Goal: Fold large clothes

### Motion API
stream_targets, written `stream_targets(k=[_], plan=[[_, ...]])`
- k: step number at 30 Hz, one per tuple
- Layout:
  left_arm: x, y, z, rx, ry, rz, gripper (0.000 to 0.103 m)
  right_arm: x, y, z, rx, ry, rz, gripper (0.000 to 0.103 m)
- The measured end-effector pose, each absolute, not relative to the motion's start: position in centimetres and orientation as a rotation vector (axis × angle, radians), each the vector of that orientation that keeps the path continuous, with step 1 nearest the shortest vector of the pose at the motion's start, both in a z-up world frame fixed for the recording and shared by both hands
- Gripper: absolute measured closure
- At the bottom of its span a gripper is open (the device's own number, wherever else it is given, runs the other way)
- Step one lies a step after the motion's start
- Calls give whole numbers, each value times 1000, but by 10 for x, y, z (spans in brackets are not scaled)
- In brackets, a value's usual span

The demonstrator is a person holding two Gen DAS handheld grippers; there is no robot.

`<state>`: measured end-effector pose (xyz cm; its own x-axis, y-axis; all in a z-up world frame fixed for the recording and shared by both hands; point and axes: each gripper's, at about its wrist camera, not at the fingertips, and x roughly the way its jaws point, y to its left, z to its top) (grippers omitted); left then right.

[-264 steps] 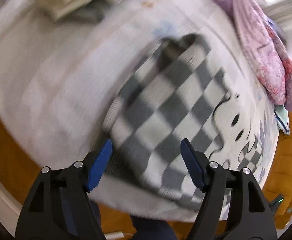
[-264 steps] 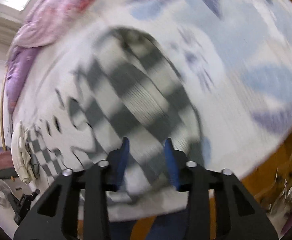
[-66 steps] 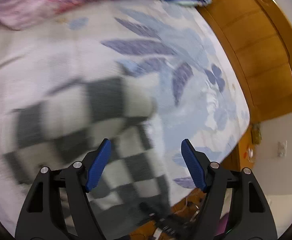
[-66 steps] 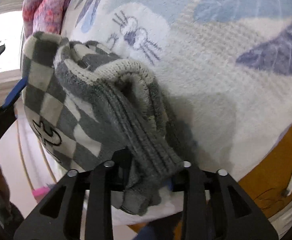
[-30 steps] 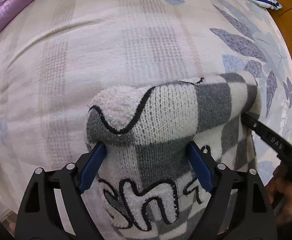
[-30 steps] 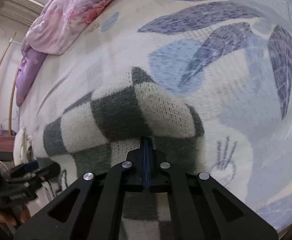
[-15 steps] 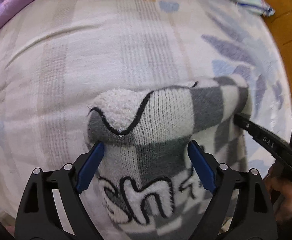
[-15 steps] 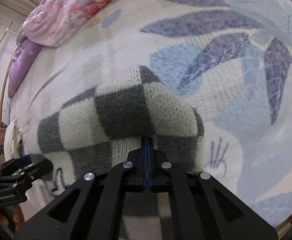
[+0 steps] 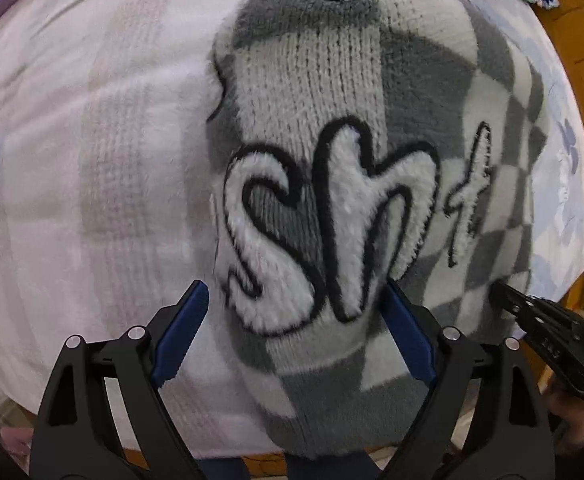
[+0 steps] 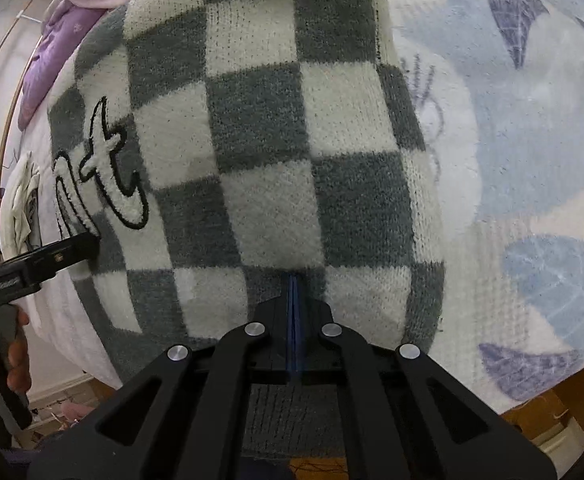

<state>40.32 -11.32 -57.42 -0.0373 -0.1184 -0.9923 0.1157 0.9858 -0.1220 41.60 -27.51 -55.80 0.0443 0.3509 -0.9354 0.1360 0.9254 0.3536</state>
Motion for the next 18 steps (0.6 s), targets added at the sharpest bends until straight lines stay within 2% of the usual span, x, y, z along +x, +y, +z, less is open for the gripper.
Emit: stream_targets(k=[6, 7, 9, 12, 13, 15, 18], plan=[[401, -103, -566, -83, 1602, -198, 15, 406, -276, -539, 468, 1488, 119, 103], [393, -97, -561, -118, 1601, -206, 15, 401, -277, -533, 487, 1474, 112, 97], [378, -89, -557, -163, 1600, -238, 15, 387, -275, -522, 522, 1452, 122, 96], [347, -83, -569, -182, 1647, -266, 14, 366, -273, -536, 534, 1500, 109, 96], [339, -83, -574, -193, 1666, -262, 15, 361, -276, -545, 511, 1520, 87, 102], [324, -77, -587, -296, 1699, -263, 16, 350, -279, -564, 498, 1517, 70, 103], [301, -67, -599, -436, 1702, -234, 16, 347, -268, -564, 411, 1505, 56, 103]])
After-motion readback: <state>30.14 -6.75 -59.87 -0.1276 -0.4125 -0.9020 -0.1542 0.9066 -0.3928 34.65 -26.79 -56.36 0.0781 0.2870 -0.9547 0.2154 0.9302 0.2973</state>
